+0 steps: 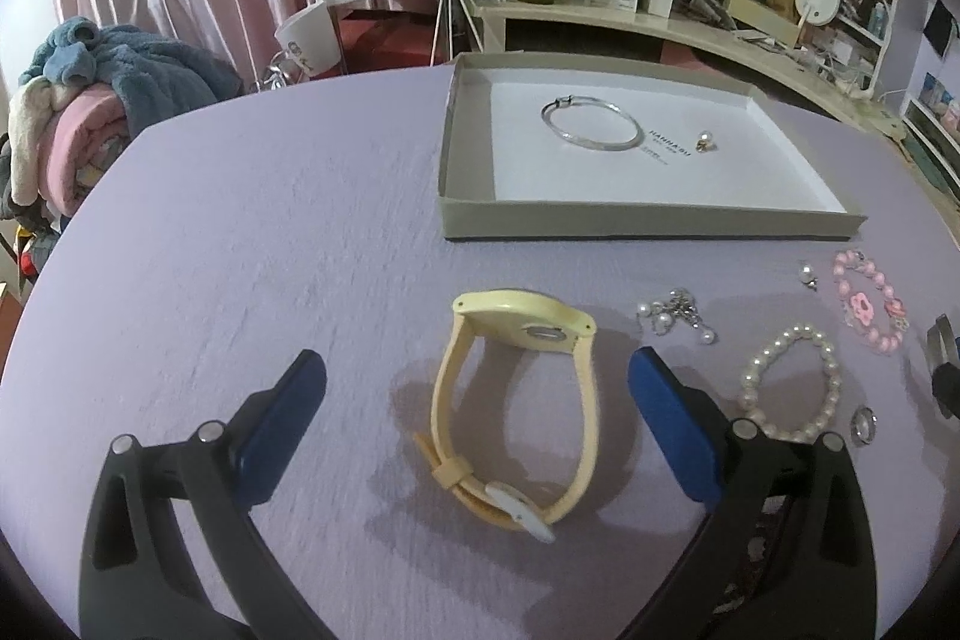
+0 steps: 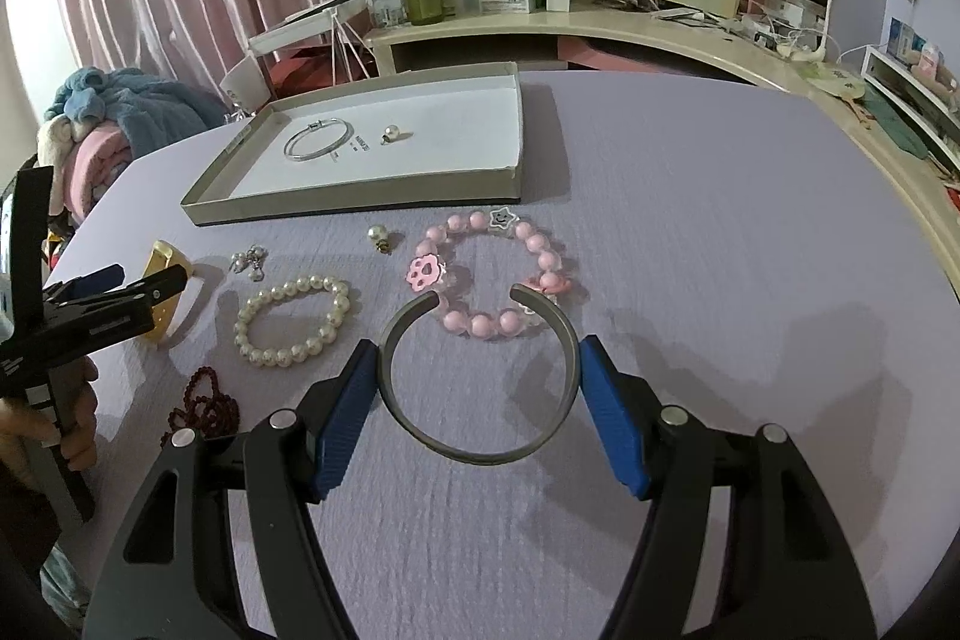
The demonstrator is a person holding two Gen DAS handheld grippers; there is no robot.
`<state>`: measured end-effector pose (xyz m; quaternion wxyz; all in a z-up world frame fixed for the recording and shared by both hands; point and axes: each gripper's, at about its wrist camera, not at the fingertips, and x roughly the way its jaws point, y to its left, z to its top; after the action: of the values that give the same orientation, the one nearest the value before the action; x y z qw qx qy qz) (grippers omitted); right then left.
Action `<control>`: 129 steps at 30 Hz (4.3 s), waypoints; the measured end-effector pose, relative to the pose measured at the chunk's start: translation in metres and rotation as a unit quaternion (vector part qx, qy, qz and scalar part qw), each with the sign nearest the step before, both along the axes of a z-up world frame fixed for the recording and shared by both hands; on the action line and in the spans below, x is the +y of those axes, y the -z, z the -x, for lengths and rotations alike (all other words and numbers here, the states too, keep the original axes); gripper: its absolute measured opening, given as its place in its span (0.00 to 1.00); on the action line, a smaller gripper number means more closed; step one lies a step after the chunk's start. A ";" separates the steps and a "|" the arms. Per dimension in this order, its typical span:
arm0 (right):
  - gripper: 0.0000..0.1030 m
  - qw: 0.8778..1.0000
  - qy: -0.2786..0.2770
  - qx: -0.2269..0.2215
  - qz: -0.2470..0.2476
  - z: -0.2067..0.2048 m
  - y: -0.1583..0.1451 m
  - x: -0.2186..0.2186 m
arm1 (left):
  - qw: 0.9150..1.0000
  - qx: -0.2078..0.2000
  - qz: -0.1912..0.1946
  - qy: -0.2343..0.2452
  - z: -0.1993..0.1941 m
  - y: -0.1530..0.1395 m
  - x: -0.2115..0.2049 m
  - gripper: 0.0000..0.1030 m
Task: Organize jewelry
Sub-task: 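Grasp the wide silver cuff with the right tool while the left tool grasps the yellow watch, then carry the cuff and yellow watch into the gray tray and open both tools, then grasp the silver ring with the right tool while the left tool grasps the dark red beaded bracelet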
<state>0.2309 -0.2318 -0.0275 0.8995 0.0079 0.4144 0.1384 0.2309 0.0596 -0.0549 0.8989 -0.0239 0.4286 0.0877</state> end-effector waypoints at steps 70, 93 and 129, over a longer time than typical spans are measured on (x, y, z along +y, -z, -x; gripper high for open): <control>0.77 0.999 0.006 0.030 -0.038 -0.190 -0.013 0.042 | 0.998 -0.024 0.051 0.039 -0.169 -0.038 -0.009 0.40; 0.77 0.998 -0.025 -0.052 -0.029 -0.038 -0.038 0.007 | 0.994 -0.103 0.020 0.012 -0.006 -0.092 0.007 0.81; 0.21 0.998 -0.029 0.014 0.051 0.023 0.029 0.054 | 0.994 -0.081 0.052 0.050 0.130 -0.057 -0.023 0.87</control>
<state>0.2082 -0.1779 -0.0567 0.8887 -0.0478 0.4331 0.1430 0.1005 0.0370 0.0018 0.9313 -0.0567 0.3594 0.0182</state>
